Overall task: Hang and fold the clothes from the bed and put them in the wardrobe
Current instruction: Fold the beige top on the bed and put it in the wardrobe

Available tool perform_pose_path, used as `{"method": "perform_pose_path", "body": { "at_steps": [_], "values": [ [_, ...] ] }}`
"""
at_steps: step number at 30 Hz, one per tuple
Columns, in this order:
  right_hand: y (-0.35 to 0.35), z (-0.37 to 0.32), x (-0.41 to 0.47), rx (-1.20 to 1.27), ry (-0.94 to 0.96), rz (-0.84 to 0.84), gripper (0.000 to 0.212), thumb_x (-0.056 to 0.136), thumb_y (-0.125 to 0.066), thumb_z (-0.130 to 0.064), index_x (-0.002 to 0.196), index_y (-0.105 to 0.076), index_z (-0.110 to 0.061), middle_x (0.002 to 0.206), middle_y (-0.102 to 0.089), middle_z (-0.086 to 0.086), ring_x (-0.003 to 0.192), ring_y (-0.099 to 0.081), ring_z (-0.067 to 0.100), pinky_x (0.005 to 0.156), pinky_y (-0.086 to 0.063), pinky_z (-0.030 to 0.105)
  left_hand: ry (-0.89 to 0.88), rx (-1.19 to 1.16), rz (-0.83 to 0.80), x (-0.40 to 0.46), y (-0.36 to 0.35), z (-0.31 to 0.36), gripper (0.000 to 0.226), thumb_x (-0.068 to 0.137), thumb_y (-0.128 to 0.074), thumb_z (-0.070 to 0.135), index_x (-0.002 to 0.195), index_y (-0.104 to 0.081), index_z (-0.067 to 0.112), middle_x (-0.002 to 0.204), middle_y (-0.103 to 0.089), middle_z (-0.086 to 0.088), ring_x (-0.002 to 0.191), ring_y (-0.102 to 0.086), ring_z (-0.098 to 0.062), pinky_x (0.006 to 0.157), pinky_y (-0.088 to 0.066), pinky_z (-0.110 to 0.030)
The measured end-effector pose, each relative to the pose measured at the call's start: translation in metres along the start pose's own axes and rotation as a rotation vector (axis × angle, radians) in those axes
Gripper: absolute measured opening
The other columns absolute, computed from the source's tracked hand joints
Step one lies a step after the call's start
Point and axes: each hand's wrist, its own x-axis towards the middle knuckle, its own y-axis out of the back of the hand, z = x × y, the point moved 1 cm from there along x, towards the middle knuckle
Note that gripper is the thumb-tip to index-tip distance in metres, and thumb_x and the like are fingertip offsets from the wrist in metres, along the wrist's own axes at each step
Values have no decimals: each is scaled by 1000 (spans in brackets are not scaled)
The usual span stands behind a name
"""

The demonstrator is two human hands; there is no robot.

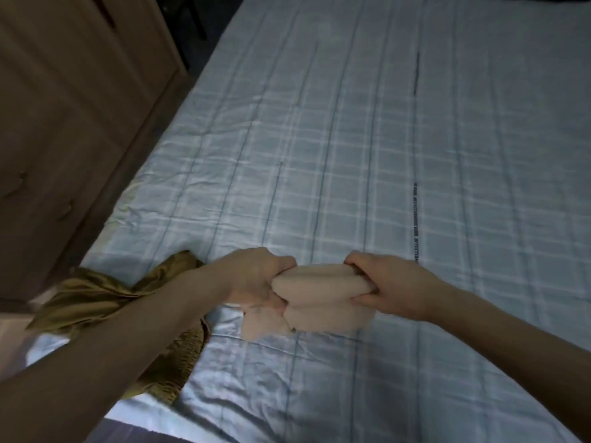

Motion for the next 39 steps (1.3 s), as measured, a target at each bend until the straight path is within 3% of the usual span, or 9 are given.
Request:
{"method": "perform_pose_path", "body": {
  "at_steps": [5,10,15,21,31,39],
  "values": [
    [87,-44,-20,-108,93,79,39,84,-62,-51,115,-41,-39,108,-55,-19,96,-57,10,75,-47,35,67,-4,226,-80,65,34,52,73,-73,58,118,-53,42,97,-68,14,89,-60,-8,76,-51,-34],
    [151,-113,-20,-271,229,166,37,85,-59,-50,116,-44,-35,113,-56,-15,101,-56,13,73,-45,34,208,164,421,-166,108,47,41,79,-64,60,111,-50,39,96,-65,12,90,-60,-14,65,-42,-34],
    [182,-196,-3,-396,402,233,30,85,-56,-42,110,-44,-31,112,-57,-8,99,-58,19,66,-37,31,399,181,528,-256,123,44,36,81,-60,60,110,-48,41,98,-63,13,93,-59,-14,68,-46,-35],
    [181,-311,13,-448,608,219,25,86,-55,-41,107,-42,-35,106,-58,-11,90,-57,16,71,-49,38,617,201,628,-374,100,23,37,80,-55,61,111,-44,44,102,-62,15,96,-60,-13,71,-50,-37],
    [127,-537,21,-557,1012,147,34,83,-58,-46,110,-42,-35,112,-59,-11,97,-60,18,68,-45,35,1032,150,747,-573,7,-9,36,81,-52,58,108,-43,36,104,-65,9,99,-64,-21,67,-43,-33],
    [95,-710,1,-609,1278,164,36,85,-57,-46,116,-42,-35,117,-58,-10,101,-59,18,76,-51,41,1275,41,871,-721,-57,-22,33,78,-55,57,106,-44,42,95,-63,14,89,-62,-18,71,-52,-40]
  ]
}}
